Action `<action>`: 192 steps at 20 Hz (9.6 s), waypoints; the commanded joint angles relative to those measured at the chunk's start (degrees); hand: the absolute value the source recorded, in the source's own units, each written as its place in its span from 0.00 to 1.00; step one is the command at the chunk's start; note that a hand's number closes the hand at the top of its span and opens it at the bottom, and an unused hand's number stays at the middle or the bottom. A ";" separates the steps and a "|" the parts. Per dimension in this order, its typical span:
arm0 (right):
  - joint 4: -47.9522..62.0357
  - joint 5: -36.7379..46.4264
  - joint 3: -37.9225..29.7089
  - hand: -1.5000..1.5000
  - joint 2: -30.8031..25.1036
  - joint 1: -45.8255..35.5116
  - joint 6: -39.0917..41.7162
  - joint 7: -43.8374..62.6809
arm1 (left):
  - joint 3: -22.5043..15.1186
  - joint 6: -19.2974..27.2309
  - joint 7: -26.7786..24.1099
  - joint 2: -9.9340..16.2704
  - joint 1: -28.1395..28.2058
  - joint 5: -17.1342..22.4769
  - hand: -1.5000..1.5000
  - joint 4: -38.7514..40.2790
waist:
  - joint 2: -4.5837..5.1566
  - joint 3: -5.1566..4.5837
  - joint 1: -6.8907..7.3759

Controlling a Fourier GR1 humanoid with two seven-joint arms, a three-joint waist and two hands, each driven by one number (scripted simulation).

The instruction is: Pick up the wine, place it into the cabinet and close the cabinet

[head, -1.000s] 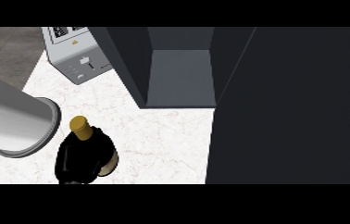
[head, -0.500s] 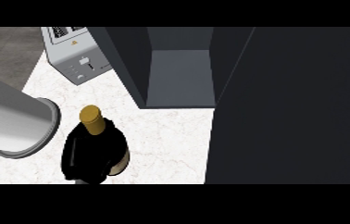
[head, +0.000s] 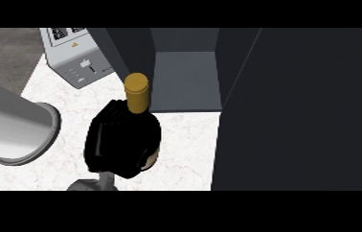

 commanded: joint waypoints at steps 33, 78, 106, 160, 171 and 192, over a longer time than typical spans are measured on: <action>-7.07 -10.55 -8.21 0.00 0.98 -2.80 3.33 6.81 | -12.29 20.19 -17.27 -0.01 -26.53 21.85 1.00 40.14 | 0.60 -0.09 -0.59; -8.48 -7.71 -3.21 0.00 4.23 6.17 8.13 1.70 | -4.04 25.52 -15.22 5.40 -62.35 21.50 0.00 86.20 | 1.18 -0.06 -2.73; -9.10 -5.23 -1.88 0.00 5.31 7.91 8.41 0.83 | -0.13 13.84 -25.68 2.90 -59.56 19.96 0.00 78.00 | 0.03 -0.06 0.21; -8.48 1.40 24.72 1.00 0.74 2.26 13.47 9.98 | -15.91 17.03 -13.72 26.04 15.07 11.97 0.00 -19.66 | -0.19 -0.22 1.82; 1.04 3.21 33.67 1.00 10.89 -10.23 5.46 18.83 | -6.93 9.57 -16.08 32.43 23.73 18.36 0.00 -23.95 | -0.36 -0.44 3.00; 39.84 -10.40 22.70 1.00 11.15 -63.95 -26.79 14.43 | 10.83 -10.43 -16.82 41.44 29.88 31.78 0.00 -21.63 | 0.50 -0.32 5.64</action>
